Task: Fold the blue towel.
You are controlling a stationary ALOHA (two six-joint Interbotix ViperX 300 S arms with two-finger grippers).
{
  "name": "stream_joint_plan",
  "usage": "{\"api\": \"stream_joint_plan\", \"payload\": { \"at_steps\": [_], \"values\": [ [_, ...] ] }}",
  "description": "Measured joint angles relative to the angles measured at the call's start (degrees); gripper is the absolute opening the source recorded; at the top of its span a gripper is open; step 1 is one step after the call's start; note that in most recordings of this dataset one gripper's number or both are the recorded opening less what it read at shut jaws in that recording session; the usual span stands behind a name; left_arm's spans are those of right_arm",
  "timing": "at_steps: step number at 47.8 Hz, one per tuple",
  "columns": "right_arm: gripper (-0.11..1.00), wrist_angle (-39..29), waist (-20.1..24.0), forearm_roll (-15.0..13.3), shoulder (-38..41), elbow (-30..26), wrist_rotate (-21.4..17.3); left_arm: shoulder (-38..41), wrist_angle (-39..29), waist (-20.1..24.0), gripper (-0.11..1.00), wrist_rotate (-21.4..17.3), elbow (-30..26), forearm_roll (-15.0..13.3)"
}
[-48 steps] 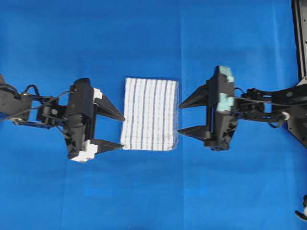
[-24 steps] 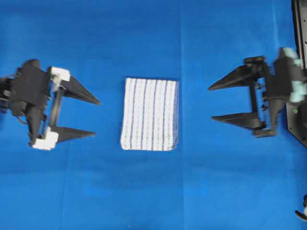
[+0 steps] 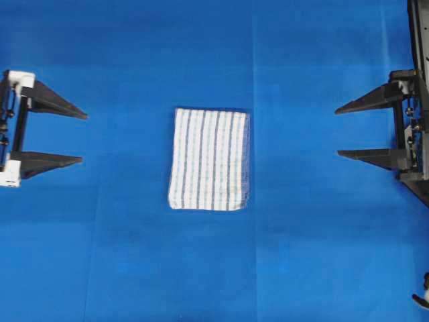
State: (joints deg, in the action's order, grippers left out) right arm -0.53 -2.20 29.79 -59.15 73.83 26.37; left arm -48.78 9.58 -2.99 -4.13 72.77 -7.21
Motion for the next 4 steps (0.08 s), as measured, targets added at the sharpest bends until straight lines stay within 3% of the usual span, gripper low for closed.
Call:
{"api": "stream_joint_plan", "payload": {
  "at_steps": [4],
  "values": [
    [0.86, 1.0, -0.1, 0.0, -0.8, 1.7, -0.1, -2.9, 0.0, 0.1, 0.88, -0.1, 2.3, 0.0]
  ]
}}
